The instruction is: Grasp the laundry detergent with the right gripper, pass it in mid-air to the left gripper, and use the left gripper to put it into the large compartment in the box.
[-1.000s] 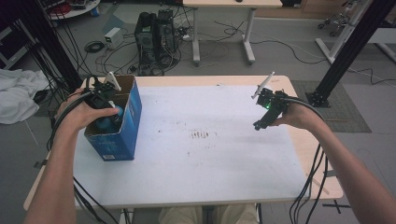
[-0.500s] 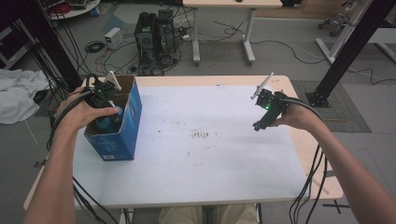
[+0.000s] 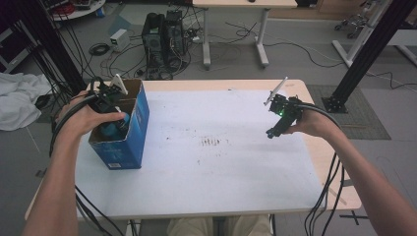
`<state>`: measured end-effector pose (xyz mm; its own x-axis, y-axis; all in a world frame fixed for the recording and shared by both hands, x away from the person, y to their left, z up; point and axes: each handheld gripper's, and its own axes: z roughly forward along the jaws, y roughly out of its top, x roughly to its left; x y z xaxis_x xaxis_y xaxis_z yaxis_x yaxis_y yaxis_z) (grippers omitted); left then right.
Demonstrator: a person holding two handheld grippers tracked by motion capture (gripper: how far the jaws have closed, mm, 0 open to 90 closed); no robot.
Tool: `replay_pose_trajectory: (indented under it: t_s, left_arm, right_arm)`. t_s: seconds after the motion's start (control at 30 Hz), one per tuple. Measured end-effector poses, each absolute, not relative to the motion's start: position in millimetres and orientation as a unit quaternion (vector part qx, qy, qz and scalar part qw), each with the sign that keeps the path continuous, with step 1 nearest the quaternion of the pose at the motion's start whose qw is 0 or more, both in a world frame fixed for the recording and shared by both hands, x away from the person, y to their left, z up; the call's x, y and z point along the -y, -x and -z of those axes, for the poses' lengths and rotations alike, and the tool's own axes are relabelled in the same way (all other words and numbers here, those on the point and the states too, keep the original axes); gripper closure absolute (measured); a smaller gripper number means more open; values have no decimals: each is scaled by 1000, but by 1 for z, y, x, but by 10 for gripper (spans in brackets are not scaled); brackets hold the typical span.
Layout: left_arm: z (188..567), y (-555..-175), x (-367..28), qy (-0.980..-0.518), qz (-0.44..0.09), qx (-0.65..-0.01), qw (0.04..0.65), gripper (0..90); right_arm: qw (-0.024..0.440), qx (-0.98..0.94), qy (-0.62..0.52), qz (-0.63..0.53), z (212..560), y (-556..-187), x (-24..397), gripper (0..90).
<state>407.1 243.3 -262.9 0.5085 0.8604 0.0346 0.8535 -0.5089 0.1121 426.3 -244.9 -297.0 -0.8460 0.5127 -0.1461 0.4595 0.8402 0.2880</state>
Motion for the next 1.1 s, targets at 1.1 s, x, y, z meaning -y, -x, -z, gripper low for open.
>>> replay_pose_trajectory:
  t_s: [1.1]
  left_arm:
    - [238,-408,-242,-867,-67,-492,34,291]
  right_arm:
    - [112,-953,-253,-123,296,-423,247,131]
